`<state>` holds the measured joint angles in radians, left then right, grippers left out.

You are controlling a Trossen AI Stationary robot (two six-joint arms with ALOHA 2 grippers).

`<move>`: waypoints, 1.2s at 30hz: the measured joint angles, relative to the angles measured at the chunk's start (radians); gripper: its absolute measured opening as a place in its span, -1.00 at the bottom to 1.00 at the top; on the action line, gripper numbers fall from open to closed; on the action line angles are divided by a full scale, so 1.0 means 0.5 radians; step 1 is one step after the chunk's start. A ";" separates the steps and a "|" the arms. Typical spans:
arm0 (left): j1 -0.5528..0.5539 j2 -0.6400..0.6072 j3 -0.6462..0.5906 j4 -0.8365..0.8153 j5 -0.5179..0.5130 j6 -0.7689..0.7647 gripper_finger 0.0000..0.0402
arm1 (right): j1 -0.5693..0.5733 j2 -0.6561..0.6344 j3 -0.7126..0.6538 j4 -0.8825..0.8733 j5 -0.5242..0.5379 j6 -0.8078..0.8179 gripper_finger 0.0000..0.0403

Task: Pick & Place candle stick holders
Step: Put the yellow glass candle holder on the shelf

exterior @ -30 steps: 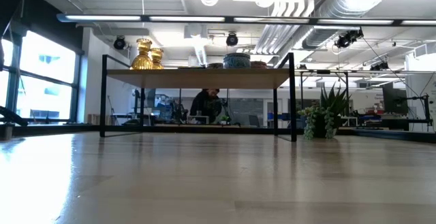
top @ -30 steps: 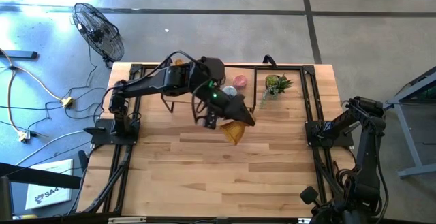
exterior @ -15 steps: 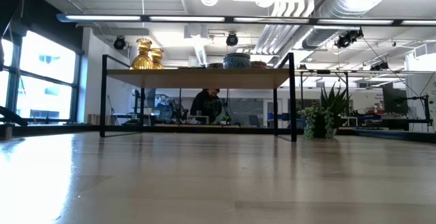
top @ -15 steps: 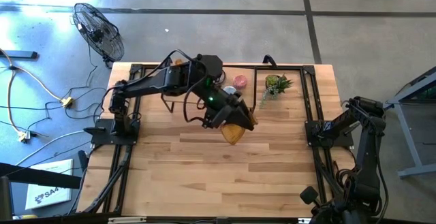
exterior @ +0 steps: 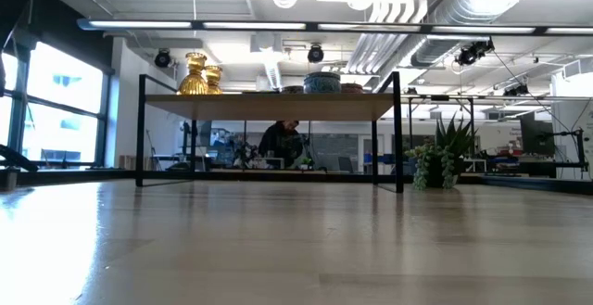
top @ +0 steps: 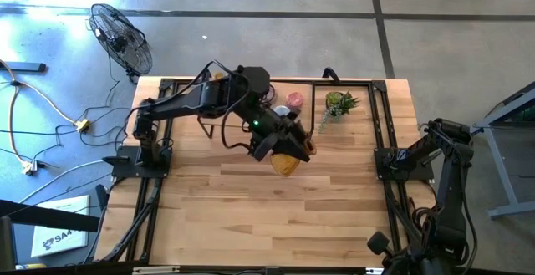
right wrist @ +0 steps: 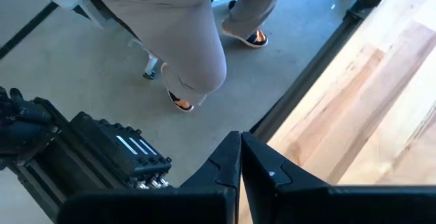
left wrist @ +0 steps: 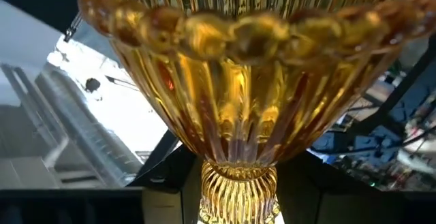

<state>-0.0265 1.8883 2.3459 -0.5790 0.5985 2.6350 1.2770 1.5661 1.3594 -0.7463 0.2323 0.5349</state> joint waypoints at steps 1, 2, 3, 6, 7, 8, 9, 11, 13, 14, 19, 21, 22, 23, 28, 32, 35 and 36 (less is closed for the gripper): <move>-0.001 -0.004 0.000 -0.012 -0.013 0.043 -0.33 | 0.000 0.000 0.000 0.013 0.000 0.009 -0.98; -0.003 -0.006 0.000 -0.019 -0.031 0.082 -0.33 | 0.000 0.000 0.000 0.022 0.000 0.014 -0.98; -0.012 -0.011 0.000 -0.036 -0.066 0.120 -0.33 | -0.001 0.000 0.000 0.032 0.000 0.014 -0.97; -0.027 -0.016 0.000 -0.081 -0.165 0.216 -0.33 | 0.000 0.000 0.000 0.038 0.000 0.013 -0.97; -0.037 -0.019 0.000 -0.088 -0.200 0.247 -0.33 | 0.000 0.000 0.000 0.038 0.000 0.013 -0.96; -0.042 -0.021 0.000 -0.099 -0.239 0.283 -0.33 | 0.000 0.000 0.000 0.037 0.000 0.013 -0.96; -0.052 -0.022 0.000 -0.108 -0.284 0.324 -0.33 | -0.001 0.000 0.000 0.038 0.000 0.013 -0.96; -0.076 -0.022 0.000 -0.133 -0.374 0.399 -0.33 | 0.000 0.000 0.000 0.037 0.000 0.013 -0.96; -0.097 -0.029 0.000 -0.179 -0.433 0.440 -0.33 | 0.000 0.000 0.000 0.040 0.000 0.013 -0.96; -0.109 -0.037 0.000 -0.204 -0.458 0.454 -0.33 | 0.000 0.000 0.000 0.039 0.000 0.013 -0.96; -0.118 -0.081 -0.001 -0.295 -0.469 0.437 -0.33 | -0.001 0.000 0.000 0.040 0.000 0.013 -0.96; -0.118 -0.093 0.003 -0.302 -0.479 0.423 -0.33 | 0.000 0.000 0.000 0.041 0.000 0.013 -0.97; -0.118 -0.106 0.003 -0.329 -0.494 0.437 -0.33 | 0.000 0.000 0.000 0.041 0.000 0.013 -0.97; -0.117 -0.118 0.002 -0.380 -0.531 0.468 -0.33 | 0.000 0.000 0.000 0.042 0.000 0.013 -0.97; -0.122 -0.133 0.000 -0.490 -0.674 0.638 -0.33 | 0.000 0.000 0.000 0.047 0.000 0.013 -0.98; -0.145 -0.149 0.000 -0.491 -0.795 0.753 -0.33 | -0.001 0.000 0.000 0.053 0.000 0.013 -0.98; -0.161 -0.152 0.000 -0.469 -0.887 0.812 -0.33 | 0.000 0.000 0.000 0.053 0.000 0.013 -0.98; -0.163 -0.152 0.000 -0.464 -0.897 0.812 -0.33 | 0.000 0.000 0.000 0.052 0.000 0.013 -0.98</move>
<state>-0.1078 1.8126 2.3459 -0.8111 0.1501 3.0410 1.2769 1.5661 1.3594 -0.7202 0.2325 0.5415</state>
